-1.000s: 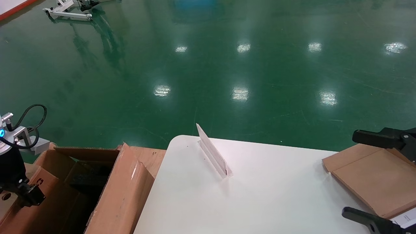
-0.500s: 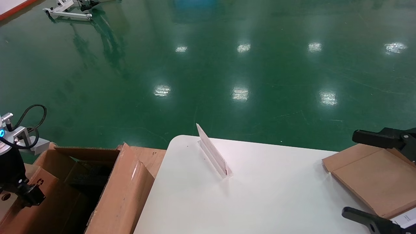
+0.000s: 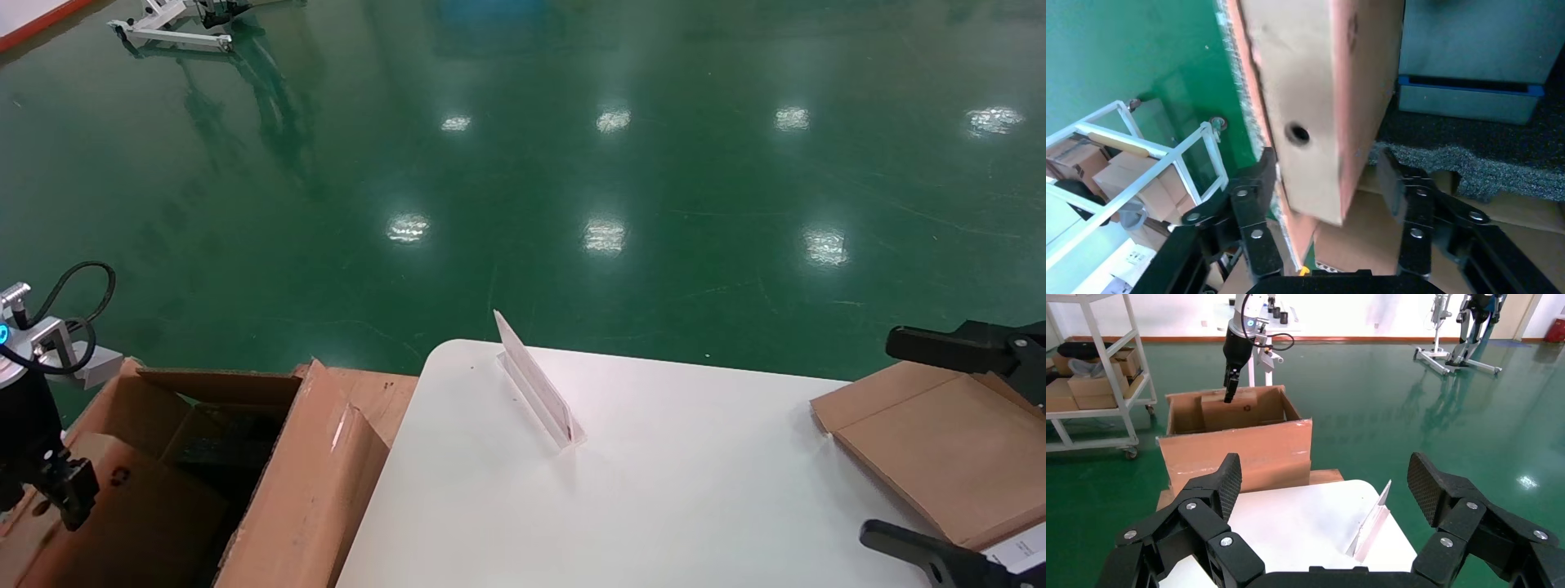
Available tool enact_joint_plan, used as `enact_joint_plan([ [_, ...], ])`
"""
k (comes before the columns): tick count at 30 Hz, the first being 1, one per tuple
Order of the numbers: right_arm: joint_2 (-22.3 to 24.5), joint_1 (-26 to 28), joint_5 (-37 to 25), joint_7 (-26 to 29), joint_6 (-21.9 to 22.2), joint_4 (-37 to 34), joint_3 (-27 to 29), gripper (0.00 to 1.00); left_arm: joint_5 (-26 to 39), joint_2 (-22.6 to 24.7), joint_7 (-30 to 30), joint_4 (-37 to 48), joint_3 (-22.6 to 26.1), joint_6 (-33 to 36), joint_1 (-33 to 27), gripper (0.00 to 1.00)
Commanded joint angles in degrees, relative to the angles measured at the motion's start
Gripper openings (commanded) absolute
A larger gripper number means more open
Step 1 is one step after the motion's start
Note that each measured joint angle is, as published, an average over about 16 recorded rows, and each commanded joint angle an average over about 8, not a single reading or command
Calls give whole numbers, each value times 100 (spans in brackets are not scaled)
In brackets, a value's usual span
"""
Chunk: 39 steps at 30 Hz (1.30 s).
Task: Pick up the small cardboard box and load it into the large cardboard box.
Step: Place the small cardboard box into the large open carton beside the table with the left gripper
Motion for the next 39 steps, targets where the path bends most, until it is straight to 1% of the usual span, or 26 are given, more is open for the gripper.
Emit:
enact_joint_plan([
  [1,0,0,0,0,0,0,0,100,2,0,0,0,2,1,-1,100],
  [13,0,0,0,0,0,0,0,100,-1,5,16,-2,-26,-10,-11,100],
  [22,0,0,0,0,0,0,0,100,3,27,290,-3,-279,-79,-185,100],
  [30,0,0,0,0,0,0,0,100,36,-144,964,-20,-876,-205,-526,100],
  [35,0,0,0,0,0,0,0,100,-2,-440,1555,-136,-1311,-184,-881,100],
  [39,0,0,0,0,0,0,0,100,-145,-800,2124,-321,-1612,-95,-1240,100],
])
